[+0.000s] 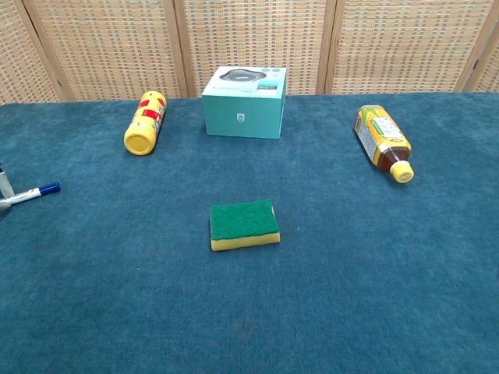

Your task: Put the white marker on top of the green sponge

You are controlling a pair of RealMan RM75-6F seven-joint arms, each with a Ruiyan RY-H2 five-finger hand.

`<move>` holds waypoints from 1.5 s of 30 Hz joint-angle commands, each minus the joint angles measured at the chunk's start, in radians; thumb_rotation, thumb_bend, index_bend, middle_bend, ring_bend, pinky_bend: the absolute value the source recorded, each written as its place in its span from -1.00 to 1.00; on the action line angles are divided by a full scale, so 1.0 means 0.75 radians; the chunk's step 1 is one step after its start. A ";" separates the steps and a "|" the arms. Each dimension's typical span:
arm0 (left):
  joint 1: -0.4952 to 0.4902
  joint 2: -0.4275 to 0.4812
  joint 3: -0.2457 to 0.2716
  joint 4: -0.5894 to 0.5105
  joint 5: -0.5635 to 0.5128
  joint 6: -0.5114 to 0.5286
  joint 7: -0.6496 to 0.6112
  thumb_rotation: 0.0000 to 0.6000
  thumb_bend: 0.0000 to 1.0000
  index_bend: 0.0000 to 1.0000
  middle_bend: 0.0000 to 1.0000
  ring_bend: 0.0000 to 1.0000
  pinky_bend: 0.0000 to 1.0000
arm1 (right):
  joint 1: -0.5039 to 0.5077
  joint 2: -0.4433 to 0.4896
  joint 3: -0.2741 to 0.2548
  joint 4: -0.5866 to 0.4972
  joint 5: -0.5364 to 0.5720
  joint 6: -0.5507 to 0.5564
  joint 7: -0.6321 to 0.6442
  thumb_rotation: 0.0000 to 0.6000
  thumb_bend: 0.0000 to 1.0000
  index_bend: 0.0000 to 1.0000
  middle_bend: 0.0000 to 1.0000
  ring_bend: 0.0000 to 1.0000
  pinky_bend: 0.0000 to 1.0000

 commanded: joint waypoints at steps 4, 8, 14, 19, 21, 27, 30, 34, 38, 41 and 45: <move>-0.002 -0.004 0.001 0.004 0.001 0.002 0.011 1.00 -0.36 0.12 -1.00 -1.00 -1.00 | 0.000 0.002 -0.002 -0.005 -0.001 -0.001 0.002 1.00 -1.00 -0.93 -1.00 -1.00 -1.00; -0.006 -0.005 0.005 0.016 -0.019 -0.015 0.030 1.00 -0.33 0.28 -1.00 -1.00 -1.00 | 0.001 0.002 -0.004 -0.005 -0.001 -0.003 0.004 1.00 -1.00 -0.93 -1.00 -1.00 -1.00; -0.003 0.011 -0.001 -0.003 -0.015 -0.004 0.030 1.00 -0.31 0.33 -1.00 -1.00 -1.00 | 0.001 0.004 -0.003 -0.005 0.004 -0.005 0.008 1.00 -1.00 -0.93 -1.00 -1.00 -1.00; 0.007 0.047 -0.018 -0.071 0.020 0.022 -0.002 1.00 -0.31 0.35 -1.00 -1.00 -1.00 | 0.002 0.006 -0.004 -0.007 0.004 -0.007 0.011 1.00 -1.00 -0.93 -1.00 -1.00 -1.00; 0.015 0.067 -0.028 -0.118 0.060 0.047 -0.028 1.00 -0.31 0.36 -1.00 -1.00 -1.00 | 0.002 0.007 -0.004 -0.009 0.005 -0.006 0.011 1.00 -1.00 -0.93 -1.00 -1.00 -1.00; 0.056 0.175 -0.056 -0.386 0.310 0.145 -0.167 1.00 -0.31 0.37 -1.00 -1.00 -1.00 | 0.003 0.006 -0.005 -0.009 0.007 -0.010 0.009 1.00 -1.00 -0.93 -1.00 -1.00 -1.00; 0.063 0.222 -0.058 -0.523 0.423 0.200 -0.187 1.00 -0.31 0.38 -1.00 -1.00 -1.00 | 0.004 0.006 -0.002 -0.008 0.014 -0.012 0.010 1.00 -1.00 -0.93 -1.00 -1.00 -1.00; 0.032 0.266 -0.053 -0.733 0.532 0.246 -0.131 1.00 -0.31 0.38 -1.00 -1.00 -1.00 | 0.008 0.006 0.004 -0.005 0.027 -0.020 0.012 1.00 -1.00 -0.93 -1.00 -1.00 -1.00; -0.041 0.242 -0.067 -0.862 0.480 0.240 -0.019 1.00 -0.31 0.40 -1.00 -1.00 -1.00 | 0.012 0.006 0.009 -0.003 0.039 -0.025 0.013 1.00 -1.00 -0.93 -1.00 -1.00 -1.00; -0.127 0.174 -0.075 -0.937 0.359 0.259 0.125 1.00 -0.32 0.40 -1.00 -1.00 -1.00 | 0.013 0.007 0.016 0.001 0.054 -0.030 0.018 1.00 -1.00 -0.93 -1.00 -1.00 -1.00; -0.249 0.054 -0.085 -1.008 0.135 0.321 0.295 1.00 -0.32 0.39 -1.00 -1.00 -1.00 | 0.016 0.011 0.023 0.008 0.077 -0.040 0.028 1.00 -1.00 -0.92 -1.00 -1.00 -1.00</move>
